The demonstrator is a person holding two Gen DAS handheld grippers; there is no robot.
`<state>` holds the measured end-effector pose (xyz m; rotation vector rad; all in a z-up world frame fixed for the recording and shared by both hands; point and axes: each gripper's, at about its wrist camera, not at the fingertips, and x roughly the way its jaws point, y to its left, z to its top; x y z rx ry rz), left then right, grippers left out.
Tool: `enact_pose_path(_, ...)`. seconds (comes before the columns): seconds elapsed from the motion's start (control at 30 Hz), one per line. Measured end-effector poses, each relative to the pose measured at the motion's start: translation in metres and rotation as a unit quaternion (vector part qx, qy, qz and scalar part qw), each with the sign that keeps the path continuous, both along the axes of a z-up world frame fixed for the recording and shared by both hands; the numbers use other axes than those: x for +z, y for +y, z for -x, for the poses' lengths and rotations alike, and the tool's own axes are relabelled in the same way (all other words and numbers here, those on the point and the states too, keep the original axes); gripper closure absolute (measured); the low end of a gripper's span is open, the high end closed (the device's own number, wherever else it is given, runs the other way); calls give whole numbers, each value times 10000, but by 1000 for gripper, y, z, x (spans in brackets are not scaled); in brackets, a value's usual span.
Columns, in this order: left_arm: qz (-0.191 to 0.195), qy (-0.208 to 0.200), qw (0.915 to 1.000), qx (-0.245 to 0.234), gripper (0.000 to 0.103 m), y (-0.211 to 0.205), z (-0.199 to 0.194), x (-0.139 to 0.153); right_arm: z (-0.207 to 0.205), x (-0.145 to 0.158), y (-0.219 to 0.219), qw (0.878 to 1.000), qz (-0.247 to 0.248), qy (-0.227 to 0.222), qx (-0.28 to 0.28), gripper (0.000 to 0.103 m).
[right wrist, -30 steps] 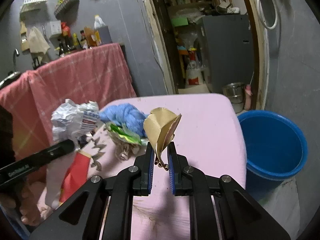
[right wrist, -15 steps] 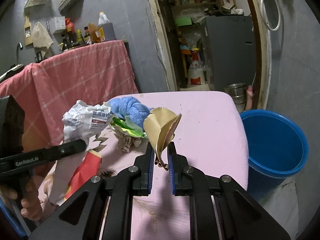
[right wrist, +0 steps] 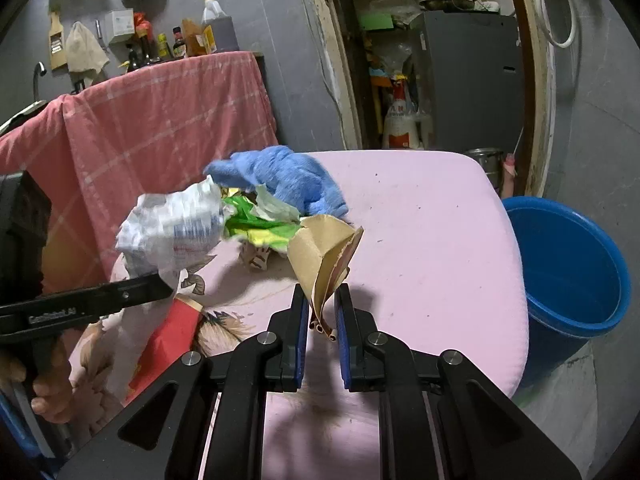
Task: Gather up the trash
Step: 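Lift the tan scrap with the right tool while the left tool lifts the white paper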
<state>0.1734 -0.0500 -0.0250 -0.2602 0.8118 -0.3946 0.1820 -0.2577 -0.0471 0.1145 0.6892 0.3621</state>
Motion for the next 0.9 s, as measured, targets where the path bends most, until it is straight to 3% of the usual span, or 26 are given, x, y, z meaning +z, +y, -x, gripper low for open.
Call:
enact_pose_path(0.03,-33,-55,10000,1,69,-2,1,2,0,0,0,10000,1,9,-5,92)
enact_pose_path(0.2,39,-205,9997,-93,69,-5,-2,2,1,0,1,10000,11,18,2,92)
enact_pose_path(0.27,147,-184,9996,-168,78,-6,-6,1,2,0,2,10000,18,9,17,92)
enact_pose_path(0.3,186,-163,9994,-226,88,-7,-8,1,2,0,2,10000,14,3,24,92)
enact_pose_path(0.37,231,-194,9992,-252,88,-7,-9,2,3,1,2,10000,-11,-5,28,92)
enact_pose_path(0.4,245,-232,9990,-280,99,-8,-7,4,4,1,2,10000,-20,-20,30,92)
enact_pose_path(0.43,228,-264,9989,-305,103,-9,-7,6,5,2,2,10000,-22,-42,33,92)
enact_pose_path(0.63,75,-819,9959,-370,103,-24,12,22,17,16,-6,9995,-42,-324,-16,92)
enact_pose_path(0.9,147,-1771,9824,-580,103,-77,10,55,30,57,-44,9923,77,-1115,-538,92)
